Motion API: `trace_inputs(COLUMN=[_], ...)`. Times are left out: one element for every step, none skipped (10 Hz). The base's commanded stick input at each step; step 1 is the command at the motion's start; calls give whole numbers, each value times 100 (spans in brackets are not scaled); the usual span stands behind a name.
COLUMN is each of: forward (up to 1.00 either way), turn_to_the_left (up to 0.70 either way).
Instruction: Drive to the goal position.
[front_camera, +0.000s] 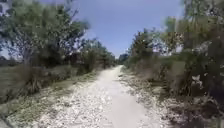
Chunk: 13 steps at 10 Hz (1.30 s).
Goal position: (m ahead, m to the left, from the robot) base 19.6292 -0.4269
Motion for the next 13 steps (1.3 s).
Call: trace_inputs(forward=[50,50,50,50,50,50,50,50,50,50,50,50,50], turn_to_the_left=[0,0,0,0,0,0,0,0,0,0,0,0,0])
